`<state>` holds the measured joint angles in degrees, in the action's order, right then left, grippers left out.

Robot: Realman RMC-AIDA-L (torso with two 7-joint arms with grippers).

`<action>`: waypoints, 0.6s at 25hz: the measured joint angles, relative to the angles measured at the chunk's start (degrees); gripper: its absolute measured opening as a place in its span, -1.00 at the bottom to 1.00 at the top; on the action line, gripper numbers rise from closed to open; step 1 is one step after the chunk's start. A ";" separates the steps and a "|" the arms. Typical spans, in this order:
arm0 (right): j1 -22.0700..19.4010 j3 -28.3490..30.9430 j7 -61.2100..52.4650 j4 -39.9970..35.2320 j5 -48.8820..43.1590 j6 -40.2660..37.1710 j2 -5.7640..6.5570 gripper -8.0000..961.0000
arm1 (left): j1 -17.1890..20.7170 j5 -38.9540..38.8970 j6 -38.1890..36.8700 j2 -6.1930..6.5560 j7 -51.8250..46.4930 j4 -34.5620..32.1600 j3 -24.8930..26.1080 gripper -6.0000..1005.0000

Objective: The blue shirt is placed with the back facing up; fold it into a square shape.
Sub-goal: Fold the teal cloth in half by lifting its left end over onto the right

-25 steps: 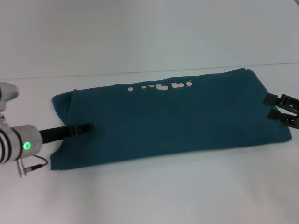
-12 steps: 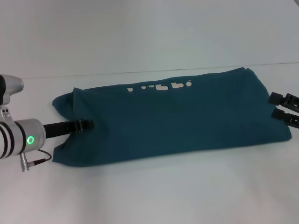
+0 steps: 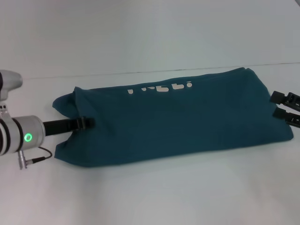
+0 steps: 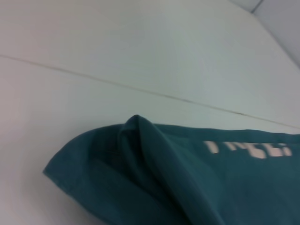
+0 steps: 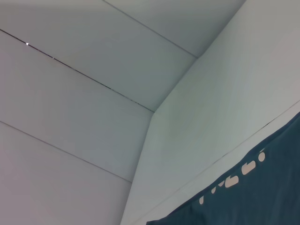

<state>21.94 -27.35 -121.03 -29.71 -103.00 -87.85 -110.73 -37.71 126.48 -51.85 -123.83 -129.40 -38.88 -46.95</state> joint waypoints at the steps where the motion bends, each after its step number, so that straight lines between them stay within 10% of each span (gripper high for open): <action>1: -0.04 0.09 0.00 0.00 -0.01 0.00 -0.08 0.97 | 0.34 -0.01 -1.18 0.01 -0.40 -1.04 0.12 -0.72; 15: -0.94 0.90 -0.03 0.06 -0.08 0.40 -0.41 0.97 | 2.79 8.61 -7.20 4.22 -4.72 -7.55 6.72 -0.76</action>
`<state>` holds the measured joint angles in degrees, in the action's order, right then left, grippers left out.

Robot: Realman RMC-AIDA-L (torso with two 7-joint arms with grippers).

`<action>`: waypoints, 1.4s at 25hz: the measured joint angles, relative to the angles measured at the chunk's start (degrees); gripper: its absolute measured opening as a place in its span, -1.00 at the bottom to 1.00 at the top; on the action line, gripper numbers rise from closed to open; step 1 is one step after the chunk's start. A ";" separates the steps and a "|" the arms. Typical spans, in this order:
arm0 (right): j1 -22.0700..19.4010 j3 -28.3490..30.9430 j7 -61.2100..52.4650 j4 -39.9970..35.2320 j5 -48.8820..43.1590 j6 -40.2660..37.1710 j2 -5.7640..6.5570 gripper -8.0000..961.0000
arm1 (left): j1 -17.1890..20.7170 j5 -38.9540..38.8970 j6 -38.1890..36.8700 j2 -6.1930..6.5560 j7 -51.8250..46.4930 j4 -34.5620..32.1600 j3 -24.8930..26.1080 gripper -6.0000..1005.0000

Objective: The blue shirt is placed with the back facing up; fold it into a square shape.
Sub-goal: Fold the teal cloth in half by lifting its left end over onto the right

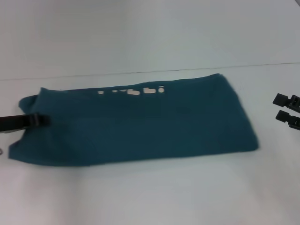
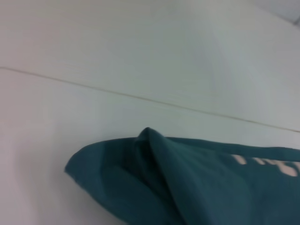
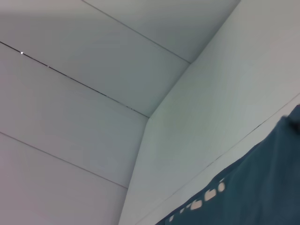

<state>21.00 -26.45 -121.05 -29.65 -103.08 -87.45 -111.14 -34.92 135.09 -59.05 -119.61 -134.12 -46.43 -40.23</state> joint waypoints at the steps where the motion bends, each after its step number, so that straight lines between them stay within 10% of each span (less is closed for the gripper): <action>1: 0.00 0.00 0.00 0.01 -0.01 0.04 0.00 0.97 | -0.06 1.26 0.08 0.20 -0.07 -0.03 0.93 -0.76; 16: 0.40 0.26 0.03 0.03 -0.16 0.19 0.05 0.97 | -0.84 7.01 -10.30 0.13 -6.37 -11.33 6.53 -0.76; 27: 0.81 0.26 0.67 0.03 -0.19 0.18 0.05 0.97 | -2.88 7.46 -23.22 -0.91 -19.95 -32.66 -5.61 -0.76; 35: 0.86 0.05 0.86 0.03 -0.20 0.18 0.05 0.97 | -9.95 7.57 -26.61 -0.69 -21.09 -33.65 -11.55 -0.76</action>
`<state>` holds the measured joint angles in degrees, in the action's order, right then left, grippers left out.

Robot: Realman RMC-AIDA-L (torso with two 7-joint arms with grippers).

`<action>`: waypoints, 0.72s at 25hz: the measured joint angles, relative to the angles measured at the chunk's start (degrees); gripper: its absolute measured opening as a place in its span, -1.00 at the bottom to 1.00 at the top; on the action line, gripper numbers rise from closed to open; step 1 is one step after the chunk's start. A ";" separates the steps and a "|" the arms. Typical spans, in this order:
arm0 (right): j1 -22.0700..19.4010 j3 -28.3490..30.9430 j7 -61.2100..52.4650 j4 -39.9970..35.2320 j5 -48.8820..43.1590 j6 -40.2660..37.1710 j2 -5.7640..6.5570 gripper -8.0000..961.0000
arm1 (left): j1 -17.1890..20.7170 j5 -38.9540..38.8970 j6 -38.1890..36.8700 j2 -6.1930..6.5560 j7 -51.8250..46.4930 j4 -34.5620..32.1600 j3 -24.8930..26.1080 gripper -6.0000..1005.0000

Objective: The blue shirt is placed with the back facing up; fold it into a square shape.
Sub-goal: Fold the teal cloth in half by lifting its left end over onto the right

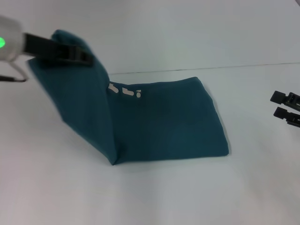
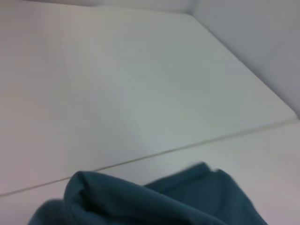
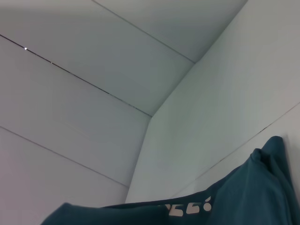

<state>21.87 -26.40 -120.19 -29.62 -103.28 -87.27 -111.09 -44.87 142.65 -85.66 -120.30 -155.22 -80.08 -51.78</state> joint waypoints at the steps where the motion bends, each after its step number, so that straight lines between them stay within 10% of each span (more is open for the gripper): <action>1: 0.00 -0.03 0.08 0.01 -0.01 -0.01 0.00 0.97 | -0.85 0.00 0.38 -0.03 0.68 0.27 -1.93 -0.76; 11: -0.07 -0.31 0.54 0.77 -0.08 0.57 -0.10 0.97 | -8.67 11.70 11.42 -3.88 6.29 3.58 -23.89 -0.75; 18: -0.32 -0.32 0.57 0.82 -0.09 0.63 -0.18 0.97 | -13.13 15.28 18.26 -4.06 -1.75 10.40 -34.57 -0.72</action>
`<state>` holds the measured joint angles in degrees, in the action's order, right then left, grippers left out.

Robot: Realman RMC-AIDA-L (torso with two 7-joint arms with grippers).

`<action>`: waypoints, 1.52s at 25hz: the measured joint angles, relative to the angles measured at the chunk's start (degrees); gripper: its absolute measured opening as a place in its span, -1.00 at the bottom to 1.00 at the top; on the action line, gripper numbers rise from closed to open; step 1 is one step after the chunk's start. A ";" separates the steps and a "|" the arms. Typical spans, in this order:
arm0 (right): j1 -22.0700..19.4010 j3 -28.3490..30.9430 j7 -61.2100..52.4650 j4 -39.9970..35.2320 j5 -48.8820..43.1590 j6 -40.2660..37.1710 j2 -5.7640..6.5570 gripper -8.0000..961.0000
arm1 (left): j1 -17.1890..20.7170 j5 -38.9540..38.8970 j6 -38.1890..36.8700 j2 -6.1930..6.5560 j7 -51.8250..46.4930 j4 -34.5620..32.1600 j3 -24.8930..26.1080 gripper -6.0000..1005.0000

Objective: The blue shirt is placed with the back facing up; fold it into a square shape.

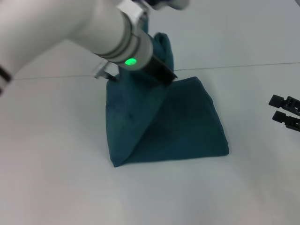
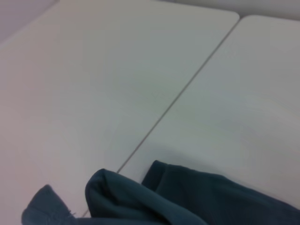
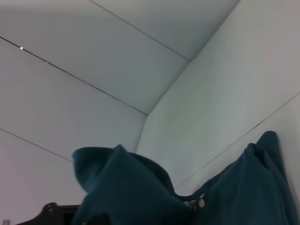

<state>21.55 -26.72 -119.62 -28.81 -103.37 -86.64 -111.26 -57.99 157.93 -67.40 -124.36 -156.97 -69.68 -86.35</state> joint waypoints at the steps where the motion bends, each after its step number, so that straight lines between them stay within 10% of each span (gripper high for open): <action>1: 0.00 0.00 0.00 0.03 0.00 0.00 -0.01 0.97 | -1.22 0.18 0.76 -0.04 -1.23 1.66 -0.90 -0.71; 8: 0.21 -0.44 0.01 0.59 -0.07 0.00 -0.01 0.97 | -7.68 0.31 6.14 -0.35 -6.30 12.41 -4.83 -0.68; 23: 0.23 -0.62 -0.02 0.68 -0.57 0.73 0.00 0.97 | -7.44 0.24 12.46 -0.36 -2.73 13.84 -10.60 -0.60; 28: 0.37 -0.59 -0.14 0.69 -1.36 1.23 0.07 0.97 | -6.95 -1.02 13.32 -0.36 -2.74 12.51 -10.23 -0.23; 38: 0.26 -0.61 -0.41 0.74 -1.53 1.31 0.67 0.97 | 3.28 -17.26 8.91 -0.12 -3.31 7.47 9.33 0.44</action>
<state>21.81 -27.33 -120.03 -28.07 -104.90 -85.33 -110.59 -54.71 140.68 -58.49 -124.48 -160.28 -62.20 -77.02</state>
